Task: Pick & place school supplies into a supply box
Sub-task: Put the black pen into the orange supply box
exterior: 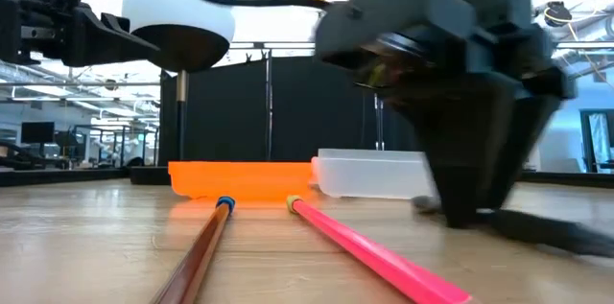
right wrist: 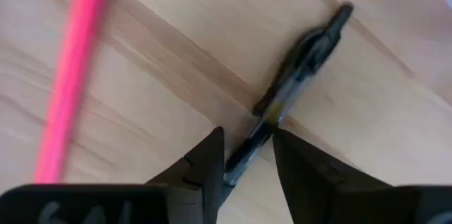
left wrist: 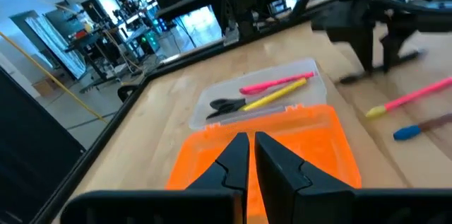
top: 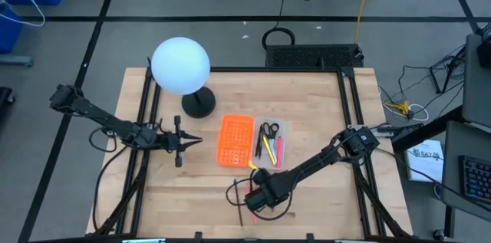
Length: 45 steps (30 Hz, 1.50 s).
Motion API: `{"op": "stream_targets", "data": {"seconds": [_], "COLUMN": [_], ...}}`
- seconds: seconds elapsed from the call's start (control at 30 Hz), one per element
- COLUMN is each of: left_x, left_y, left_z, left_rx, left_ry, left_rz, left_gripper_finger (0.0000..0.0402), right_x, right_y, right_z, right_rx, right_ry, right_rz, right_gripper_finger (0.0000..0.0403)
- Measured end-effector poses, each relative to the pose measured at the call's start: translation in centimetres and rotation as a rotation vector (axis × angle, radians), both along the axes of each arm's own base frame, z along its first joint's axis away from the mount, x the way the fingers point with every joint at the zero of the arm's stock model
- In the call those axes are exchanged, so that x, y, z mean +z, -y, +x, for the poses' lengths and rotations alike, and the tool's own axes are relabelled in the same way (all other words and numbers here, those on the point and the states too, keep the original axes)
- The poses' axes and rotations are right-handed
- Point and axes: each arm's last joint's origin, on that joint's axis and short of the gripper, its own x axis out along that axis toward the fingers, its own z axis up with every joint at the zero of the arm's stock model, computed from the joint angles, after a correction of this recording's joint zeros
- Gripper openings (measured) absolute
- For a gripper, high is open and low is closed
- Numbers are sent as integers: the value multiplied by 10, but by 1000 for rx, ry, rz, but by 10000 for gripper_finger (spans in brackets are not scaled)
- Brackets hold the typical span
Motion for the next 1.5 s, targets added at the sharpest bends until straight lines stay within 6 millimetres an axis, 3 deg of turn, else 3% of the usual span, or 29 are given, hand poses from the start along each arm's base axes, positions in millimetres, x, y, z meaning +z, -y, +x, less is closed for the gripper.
{"op": "stream_targets", "data": {"seconds": [0.33,0.43,0.57,0.7,0.93,1.13,1.27,1.4,1.5], "left_x": [-5,-4,-4,-4,-5,-5,-5,-5,-4], "left_y": [0,0,0,0,0,0,0,0,0], "left_z": [-1,-1,-1,-1,-1,-1,-1,-1,-1], "left_rx": [17,18,17,18,18,20,22,22,23], "left_ry": [-45,-34,-34,-36,-42,-41,-41,-38,-34], "left_rz": [-75,-84,-82,-83,-82,-93,-105,-106,-117], "left_gripper_finger": [33,33,33,33,33,33,33,33,33], "right_x": [-11,-20,-27,-25,13,67,85,111,115], "right_y": [-8,-8,-7,-8,-11,-11,-10,11,39], "right_z": [-24,-27,-31,-30,-26,-23,-21,-19,-12], "right_rx": [28,27,-3,-5,-6,-6,29,-25,-98], "right_ry": [-135,-129,-122,-107,68,371,517,629,626], "right_rz": [-26,-24,-27,-15,62,62,1,-107,-187], "right_gripper_finger": [99,79,23,24,20,19,19,19,19]}}
